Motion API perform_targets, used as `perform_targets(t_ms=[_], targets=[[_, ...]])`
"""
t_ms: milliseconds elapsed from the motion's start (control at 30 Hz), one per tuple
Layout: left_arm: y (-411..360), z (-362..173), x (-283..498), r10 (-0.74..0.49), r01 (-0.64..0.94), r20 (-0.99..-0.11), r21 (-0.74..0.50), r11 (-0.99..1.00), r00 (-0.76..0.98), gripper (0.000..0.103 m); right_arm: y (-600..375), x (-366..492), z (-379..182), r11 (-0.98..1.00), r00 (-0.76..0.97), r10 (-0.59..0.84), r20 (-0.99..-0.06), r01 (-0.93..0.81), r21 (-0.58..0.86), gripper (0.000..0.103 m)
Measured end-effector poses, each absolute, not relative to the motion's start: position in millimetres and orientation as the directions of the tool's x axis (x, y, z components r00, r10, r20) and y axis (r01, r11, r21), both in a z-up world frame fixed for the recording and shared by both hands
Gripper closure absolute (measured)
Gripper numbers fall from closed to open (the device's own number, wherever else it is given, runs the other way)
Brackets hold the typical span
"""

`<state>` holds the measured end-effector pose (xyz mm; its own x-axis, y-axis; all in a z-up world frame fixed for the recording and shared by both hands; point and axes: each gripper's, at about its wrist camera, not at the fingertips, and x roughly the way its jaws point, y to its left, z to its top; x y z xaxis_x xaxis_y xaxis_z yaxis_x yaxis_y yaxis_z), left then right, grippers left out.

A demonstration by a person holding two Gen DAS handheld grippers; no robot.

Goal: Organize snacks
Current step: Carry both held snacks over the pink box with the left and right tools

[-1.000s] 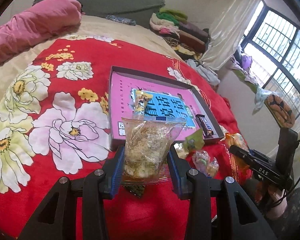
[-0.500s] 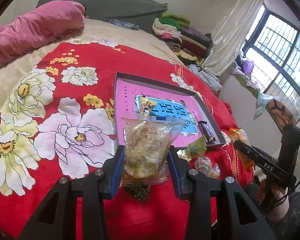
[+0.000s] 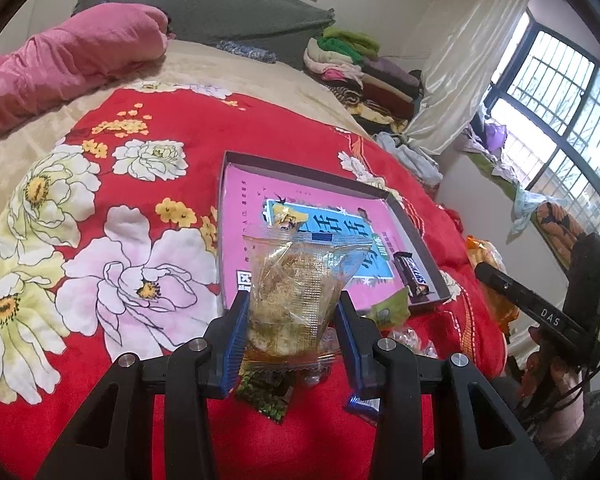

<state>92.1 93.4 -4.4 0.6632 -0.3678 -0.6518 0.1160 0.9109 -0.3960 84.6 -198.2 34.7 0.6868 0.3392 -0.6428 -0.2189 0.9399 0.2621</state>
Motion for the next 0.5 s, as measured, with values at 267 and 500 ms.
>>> perform_targets(t_ms=[267, 500], targets=[[88.5, -1.0, 98.6, -0.361, 0.117, -0.648, -0.388, 0.914, 0.67, 0.06, -196.5, 90.3, 38.6, 0.937, 0.699, 0.345, -0.626, -0.225, 0.265, 0.068], [85.0, -0.9, 102.3, -0.355, 0.115, -0.658, -0.379, 0.918, 0.664, 0.06, -198.4, 92.4, 42.6, 0.937, 0.702, 0.345, -0.623, -0.22, 0.272, 0.068]])
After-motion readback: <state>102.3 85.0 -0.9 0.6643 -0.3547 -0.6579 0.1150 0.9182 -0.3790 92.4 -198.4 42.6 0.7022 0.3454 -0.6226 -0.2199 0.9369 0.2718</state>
